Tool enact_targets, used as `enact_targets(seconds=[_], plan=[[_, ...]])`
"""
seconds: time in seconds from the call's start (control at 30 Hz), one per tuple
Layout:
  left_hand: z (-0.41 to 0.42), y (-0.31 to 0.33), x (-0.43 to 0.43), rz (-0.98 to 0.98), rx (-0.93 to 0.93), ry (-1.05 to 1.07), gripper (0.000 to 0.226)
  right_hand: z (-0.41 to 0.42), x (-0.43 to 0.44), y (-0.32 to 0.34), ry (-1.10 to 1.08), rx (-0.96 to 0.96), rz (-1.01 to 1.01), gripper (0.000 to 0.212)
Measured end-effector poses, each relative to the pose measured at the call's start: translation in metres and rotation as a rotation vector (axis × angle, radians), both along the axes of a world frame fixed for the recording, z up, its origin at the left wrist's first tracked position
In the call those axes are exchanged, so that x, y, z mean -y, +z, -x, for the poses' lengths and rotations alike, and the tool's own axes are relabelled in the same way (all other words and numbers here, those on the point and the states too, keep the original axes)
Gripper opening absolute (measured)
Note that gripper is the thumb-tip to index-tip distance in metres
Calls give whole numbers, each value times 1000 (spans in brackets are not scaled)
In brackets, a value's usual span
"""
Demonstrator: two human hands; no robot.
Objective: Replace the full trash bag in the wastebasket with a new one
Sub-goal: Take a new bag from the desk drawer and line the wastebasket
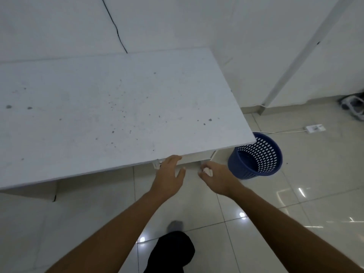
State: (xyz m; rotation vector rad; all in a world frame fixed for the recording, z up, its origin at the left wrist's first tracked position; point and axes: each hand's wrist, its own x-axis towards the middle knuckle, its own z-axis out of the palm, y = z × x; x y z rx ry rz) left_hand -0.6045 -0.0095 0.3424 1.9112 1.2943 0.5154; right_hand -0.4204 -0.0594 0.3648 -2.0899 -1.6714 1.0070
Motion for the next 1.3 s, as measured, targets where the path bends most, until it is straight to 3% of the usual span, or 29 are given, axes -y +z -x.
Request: enact_targets(seconds=[0.17,0.33,0.6,0.7,0.87,1.0,1.17,1.3], plan=[[-13,-74,0,-389,102,109,25,-23,-30,-101,41,2,-129,29],[-20,-171,1,-630,62,28,27,-32,-52,-194,81,-13,-401,28],[-24,-231,-51,-898,39,192,36,-46,-93,-218,86,30,-945,37],[-24,-229,-54,-906,0,247,40,-40,-101,-213,134,48,-1012,43],[-30,-211,-42,-831,-111,293,49,-24,-120,-204,148,167,-892,52],[-30,-207,-39,-829,-135,309,51,-20,-136,-209,105,226,-928,49],[-24,-213,-33,-795,-130,332,49,-18,-140,-208,24,111,-1043,37],[-18,-208,-29,-770,-71,378,46,-17,-132,-204,40,138,-1055,32]])
